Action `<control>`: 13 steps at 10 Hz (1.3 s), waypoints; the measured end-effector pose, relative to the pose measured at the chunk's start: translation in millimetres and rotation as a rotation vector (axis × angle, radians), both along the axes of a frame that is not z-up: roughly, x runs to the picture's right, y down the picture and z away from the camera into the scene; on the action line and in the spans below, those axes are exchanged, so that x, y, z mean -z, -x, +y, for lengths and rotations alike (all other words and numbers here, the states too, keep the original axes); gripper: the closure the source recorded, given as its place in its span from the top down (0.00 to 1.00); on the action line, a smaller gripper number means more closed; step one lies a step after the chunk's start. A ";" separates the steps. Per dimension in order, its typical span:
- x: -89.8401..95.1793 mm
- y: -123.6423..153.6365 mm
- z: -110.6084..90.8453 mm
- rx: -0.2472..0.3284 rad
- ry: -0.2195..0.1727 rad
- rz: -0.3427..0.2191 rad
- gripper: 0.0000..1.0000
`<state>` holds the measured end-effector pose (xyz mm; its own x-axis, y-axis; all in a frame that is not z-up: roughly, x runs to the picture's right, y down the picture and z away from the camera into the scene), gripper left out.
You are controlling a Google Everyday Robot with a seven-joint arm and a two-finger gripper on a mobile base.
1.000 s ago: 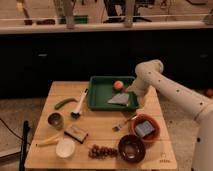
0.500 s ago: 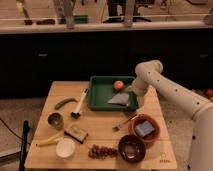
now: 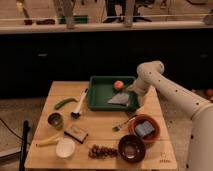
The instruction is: Place towel in table surface
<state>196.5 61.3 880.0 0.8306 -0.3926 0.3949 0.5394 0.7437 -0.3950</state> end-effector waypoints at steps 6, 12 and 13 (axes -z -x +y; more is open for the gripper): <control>2.5 34.1 -18.7 0.061 -0.049 -0.076 0.80; -29.6 53.1 -8.4 0.102 -0.020 -0.196 0.80; -36.8 56.0 -4.3 0.107 0.000 -0.214 0.80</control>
<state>140.4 57.0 916.8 0.6813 -0.4743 0.5576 0.6867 0.6778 -0.2626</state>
